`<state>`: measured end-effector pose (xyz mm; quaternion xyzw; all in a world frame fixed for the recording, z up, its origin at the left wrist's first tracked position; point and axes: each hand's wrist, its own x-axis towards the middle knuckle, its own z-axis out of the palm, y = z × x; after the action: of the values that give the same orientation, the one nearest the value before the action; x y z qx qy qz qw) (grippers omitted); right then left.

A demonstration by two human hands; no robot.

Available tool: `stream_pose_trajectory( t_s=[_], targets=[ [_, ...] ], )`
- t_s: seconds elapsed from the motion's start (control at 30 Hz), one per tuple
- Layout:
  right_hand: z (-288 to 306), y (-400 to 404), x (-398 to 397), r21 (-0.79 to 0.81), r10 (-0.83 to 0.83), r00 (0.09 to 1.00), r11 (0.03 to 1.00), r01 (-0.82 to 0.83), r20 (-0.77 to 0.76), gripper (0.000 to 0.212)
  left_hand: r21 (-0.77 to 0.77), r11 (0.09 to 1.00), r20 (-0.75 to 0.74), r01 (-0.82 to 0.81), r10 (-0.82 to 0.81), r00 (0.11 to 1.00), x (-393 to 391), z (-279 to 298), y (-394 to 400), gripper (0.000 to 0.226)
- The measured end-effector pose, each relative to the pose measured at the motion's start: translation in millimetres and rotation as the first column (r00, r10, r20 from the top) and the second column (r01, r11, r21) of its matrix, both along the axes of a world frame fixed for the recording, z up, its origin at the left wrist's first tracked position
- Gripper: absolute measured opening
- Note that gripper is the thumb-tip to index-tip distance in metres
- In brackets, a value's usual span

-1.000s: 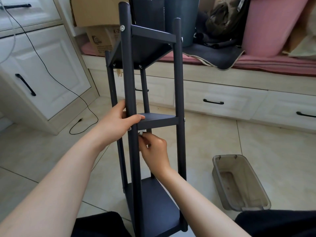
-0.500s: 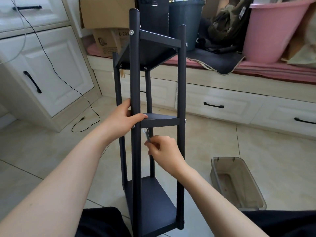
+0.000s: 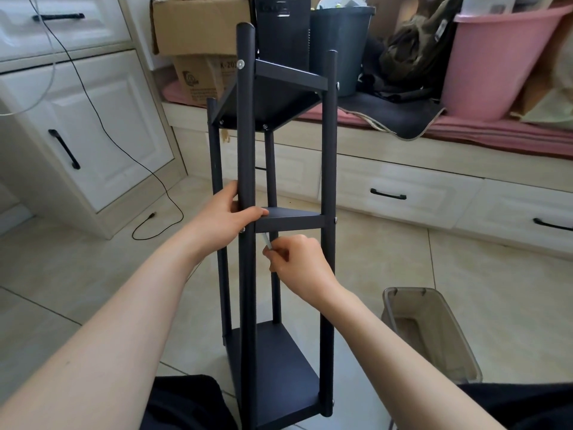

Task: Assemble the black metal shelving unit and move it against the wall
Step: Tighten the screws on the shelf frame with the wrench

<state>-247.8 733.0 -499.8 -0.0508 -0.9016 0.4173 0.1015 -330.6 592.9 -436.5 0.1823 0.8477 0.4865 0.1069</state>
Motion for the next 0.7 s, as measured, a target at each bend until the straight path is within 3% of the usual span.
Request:
stream_pose_trajectory(
  t_s=[0.37, 0.47, 0.7],
  targets=[
    [-18, -12, -3, 0.04, -0.041, 0.982, 0.998, 0.049, -0.184, 0.019, -0.006, 1.0, -0.005, 0.018, -0.018, 1.0, 2, 2, -1, 0.028],
    [-26, -15, -7, 0.056, -0.095, 0.957, 0.992, 0.115, -0.274, 0.016, -0.016, 1.0, -0.011, 0.027, -0.027, 1.0, 3, 3, 0, 0.037],
    [-45, -27, -13, -0.002, -0.194, 0.893, 0.977, 0.212, -0.406, 0.011, -0.03, 0.999, -0.019, 0.035, -0.035, 0.999, 4, 6, 1, 0.032]
  ],
)
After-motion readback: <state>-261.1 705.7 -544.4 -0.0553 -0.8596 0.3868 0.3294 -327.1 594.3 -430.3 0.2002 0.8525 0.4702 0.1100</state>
